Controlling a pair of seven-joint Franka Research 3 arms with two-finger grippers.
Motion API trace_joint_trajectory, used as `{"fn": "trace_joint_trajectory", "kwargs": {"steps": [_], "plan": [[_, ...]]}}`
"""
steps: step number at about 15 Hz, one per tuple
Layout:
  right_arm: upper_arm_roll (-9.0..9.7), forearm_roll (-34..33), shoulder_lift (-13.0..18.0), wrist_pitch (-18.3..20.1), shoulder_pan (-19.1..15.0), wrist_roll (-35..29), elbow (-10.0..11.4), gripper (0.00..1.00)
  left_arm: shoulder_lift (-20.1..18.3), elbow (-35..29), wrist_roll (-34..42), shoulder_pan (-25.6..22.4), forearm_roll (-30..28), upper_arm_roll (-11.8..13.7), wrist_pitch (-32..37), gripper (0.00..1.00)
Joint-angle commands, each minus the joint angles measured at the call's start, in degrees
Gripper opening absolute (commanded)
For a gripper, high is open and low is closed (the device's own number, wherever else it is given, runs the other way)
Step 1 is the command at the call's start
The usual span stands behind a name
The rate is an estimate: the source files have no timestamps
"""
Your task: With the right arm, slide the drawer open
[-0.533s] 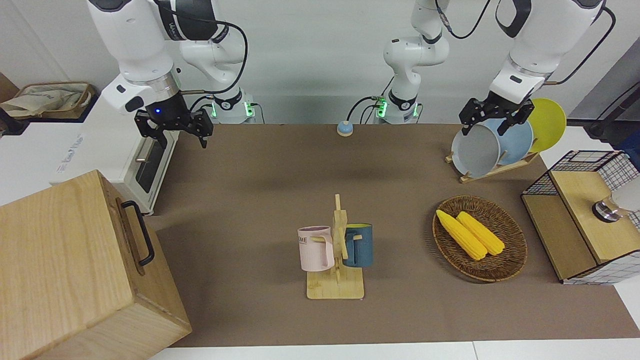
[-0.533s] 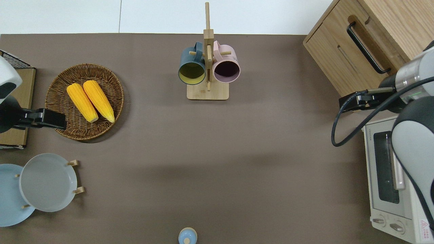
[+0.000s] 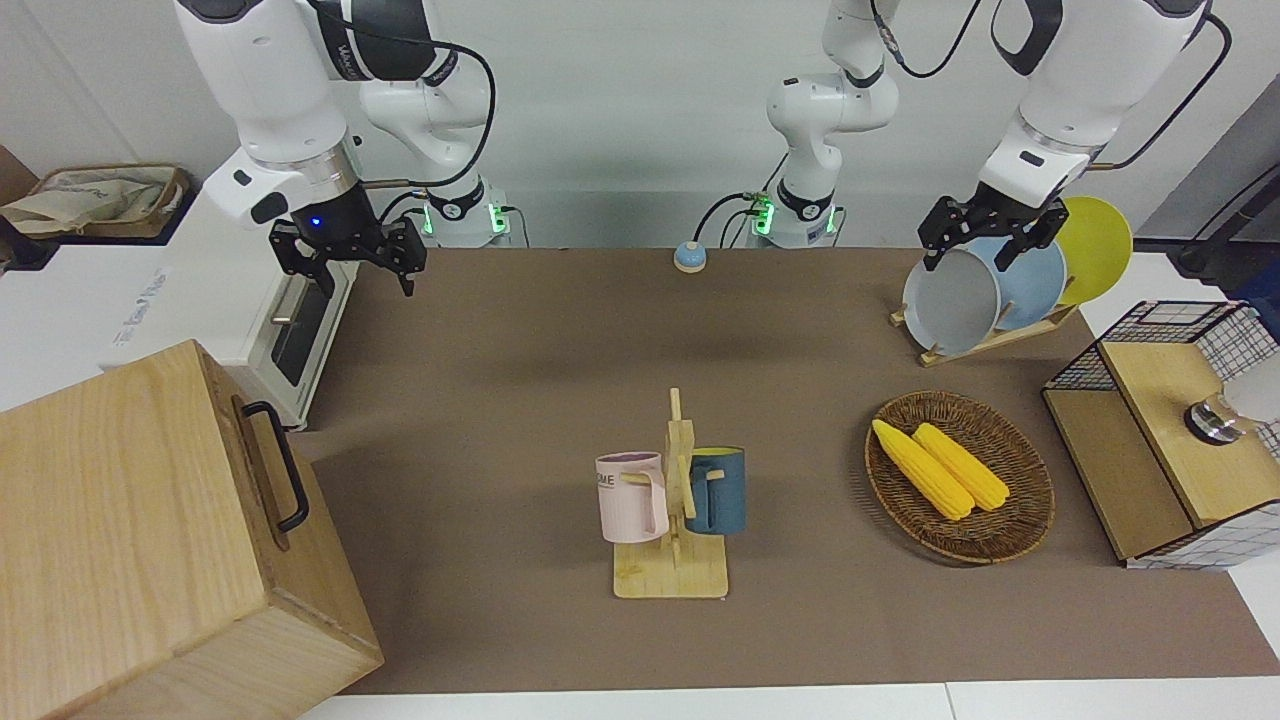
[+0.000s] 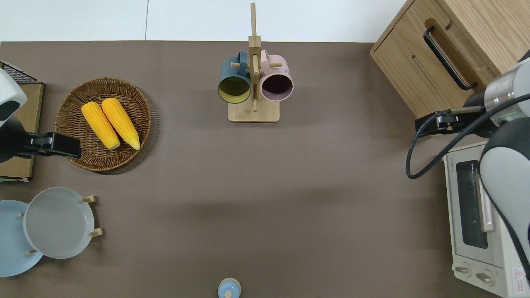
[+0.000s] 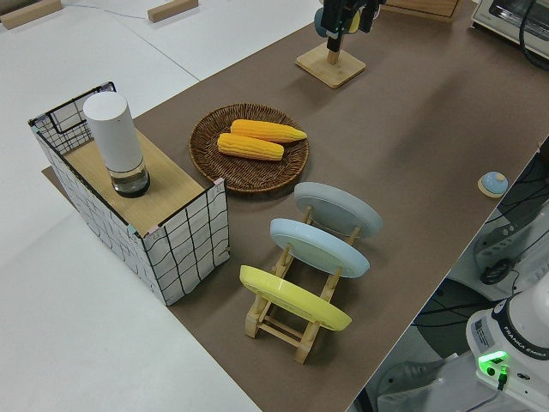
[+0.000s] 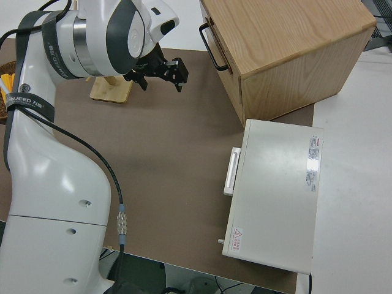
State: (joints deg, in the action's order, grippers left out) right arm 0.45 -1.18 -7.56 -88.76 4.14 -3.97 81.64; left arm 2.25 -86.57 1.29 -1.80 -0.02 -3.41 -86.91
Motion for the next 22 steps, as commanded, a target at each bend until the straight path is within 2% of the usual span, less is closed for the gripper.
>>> {"fn": "trace_joint_trajectory", "kwargs": {"steps": [1,4,8,10,16,19,22], "plan": [[0.08,0.57,-0.18,0.70,-0.28,0.81,-0.96,0.979,0.74,1.40,0.56,-0.22,0.98,-0.37,1.13,0.99],[-0.01,-0.22,-0.35,0.61,-0.19,0.81,-1.13,0.979,0.65,1.40,0.56,-0.22,0.98,-0.37,1.13,0.99],[0.51,-5.66,-0.88,0.26,0.25,0.98,-1.13,0.979,0.74,1.49,0.56,-0.22,0.98,-0.37,1.13,0.99],[0.78,-11.88,-1.06,0.08,2.26,0.89,-1.13,0.979,0.65,1.40,0.56,-0.22,0.98,-0.37,1.13,0.99],[0.87,-31.84,-4.30,-0.44,8.51,-0.33,-0.96,0.979,0.65,1.49,0.56,-0.22,0.98,-0.37,1.13,0.99],[2.00,-38.97,-4.92,-3.69,9.31,-1.48,-0.26,0.979,0.65,1.49,0.56,-0.22,0.98,-0.37,1.13,0.99],[2.36,-45.46,-7.03,-5.88,10.27,-3.58,0.27,0.979,0.65,1.40,0.56,-0.22,0.98,-0.37,1.13,0.99]]}}
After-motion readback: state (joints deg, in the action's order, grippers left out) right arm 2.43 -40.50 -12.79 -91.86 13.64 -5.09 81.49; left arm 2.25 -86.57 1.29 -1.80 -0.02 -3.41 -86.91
